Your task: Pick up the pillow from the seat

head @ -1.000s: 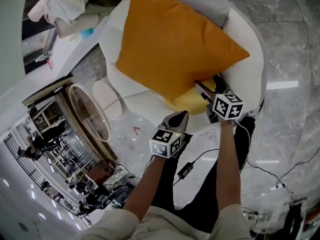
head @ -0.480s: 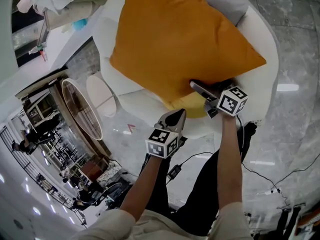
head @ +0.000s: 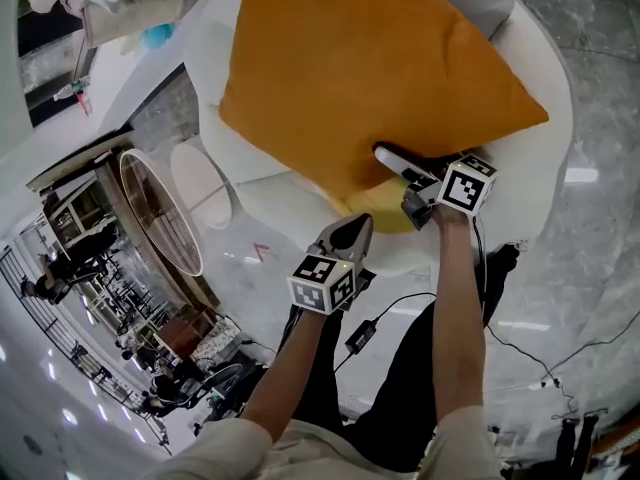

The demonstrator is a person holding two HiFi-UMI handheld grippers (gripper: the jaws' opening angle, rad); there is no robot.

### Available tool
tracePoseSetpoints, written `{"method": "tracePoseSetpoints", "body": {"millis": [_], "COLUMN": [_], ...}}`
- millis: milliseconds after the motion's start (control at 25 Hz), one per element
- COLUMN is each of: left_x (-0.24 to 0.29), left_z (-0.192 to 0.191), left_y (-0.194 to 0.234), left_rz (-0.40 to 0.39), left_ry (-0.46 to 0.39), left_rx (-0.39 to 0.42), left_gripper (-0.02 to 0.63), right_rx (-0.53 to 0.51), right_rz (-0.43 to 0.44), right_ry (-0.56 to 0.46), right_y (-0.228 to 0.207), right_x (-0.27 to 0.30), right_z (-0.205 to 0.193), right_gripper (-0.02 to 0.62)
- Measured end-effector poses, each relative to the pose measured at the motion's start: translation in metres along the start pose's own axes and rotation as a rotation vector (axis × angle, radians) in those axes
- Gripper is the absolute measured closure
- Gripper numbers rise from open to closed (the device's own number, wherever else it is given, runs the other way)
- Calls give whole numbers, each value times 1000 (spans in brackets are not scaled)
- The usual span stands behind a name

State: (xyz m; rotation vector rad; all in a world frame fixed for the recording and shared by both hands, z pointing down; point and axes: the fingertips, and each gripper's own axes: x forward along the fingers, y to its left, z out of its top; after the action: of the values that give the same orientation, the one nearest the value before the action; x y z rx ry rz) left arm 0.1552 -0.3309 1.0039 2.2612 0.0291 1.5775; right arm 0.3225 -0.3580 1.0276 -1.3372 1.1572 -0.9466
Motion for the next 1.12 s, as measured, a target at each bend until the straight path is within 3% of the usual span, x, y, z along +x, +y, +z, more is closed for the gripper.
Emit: {"method": "tracePoseSetpoints", "body": {"millis": [240, 440, 800, 920, 1120], "left_x": [-9, -27, -76, -100, -135], "left_z": [7, 24, 51, 57, 59], "left_y": [-11, -18, -14, -7, 9], "left_rz": [-18, -33, -30, -24, -11], "left_ry": [-23, -51, -140, -191, -258], "left_rx": [-9, 0, 14, 5, -18], "left_gripper": [597, 597, 597, 597, 597], "right_rx": [19, 26, 5, -74, -308], "right_rz": [-99, -164, -305, -347, -415], "right_ry": [7, 29, 4, 19, 84], "right_y": [10, 34, 79, 99, 141], "right_x": [2, 7, 11, 9, 15], "right_z": [-3, -5, -12, -19, -40], "right_gripper": [66, 214, 313, 336, 339]}}
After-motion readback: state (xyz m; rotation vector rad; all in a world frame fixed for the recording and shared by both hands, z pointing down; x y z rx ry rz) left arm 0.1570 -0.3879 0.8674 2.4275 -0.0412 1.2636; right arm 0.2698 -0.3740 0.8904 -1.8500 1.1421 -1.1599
